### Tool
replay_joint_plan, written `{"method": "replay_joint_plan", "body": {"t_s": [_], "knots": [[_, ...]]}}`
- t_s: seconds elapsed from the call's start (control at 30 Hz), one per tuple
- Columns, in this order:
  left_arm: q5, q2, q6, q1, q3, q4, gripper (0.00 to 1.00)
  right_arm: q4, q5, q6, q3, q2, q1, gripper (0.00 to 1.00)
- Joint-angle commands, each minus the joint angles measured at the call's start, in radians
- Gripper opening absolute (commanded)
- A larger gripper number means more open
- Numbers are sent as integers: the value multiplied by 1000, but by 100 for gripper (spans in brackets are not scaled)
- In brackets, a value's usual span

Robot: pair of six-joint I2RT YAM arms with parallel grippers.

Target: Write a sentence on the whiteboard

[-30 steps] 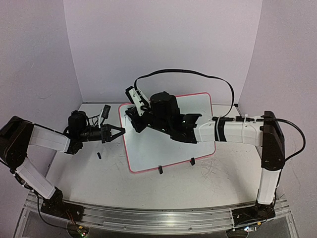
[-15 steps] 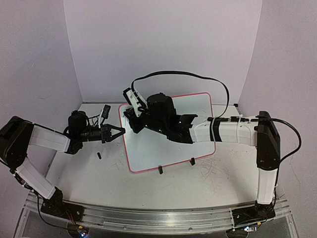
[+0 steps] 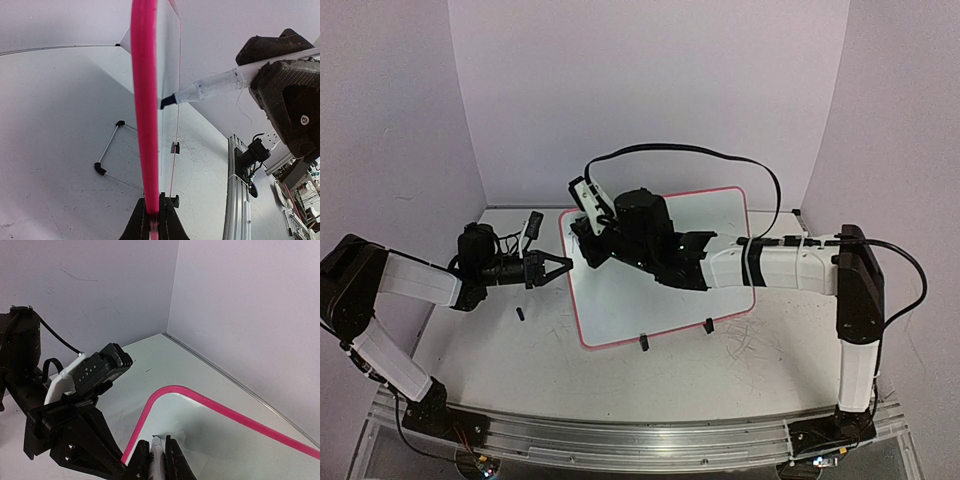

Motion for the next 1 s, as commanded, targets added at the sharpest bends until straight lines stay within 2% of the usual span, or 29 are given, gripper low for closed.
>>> {"method": "replay_joint_plan", "body": {"t_s": [0.0,0.57,0.97], "knots": [[-25,-24,71,-9,19,5,0,10,75,12,27,5,-4,0],[-22,-22,71,-8,24,0,0,10,159,27,-62,-61,-4,0],[-22,-22,71,-10,28,-2,0,6,110,66,-120,-79,-3,0]]}}
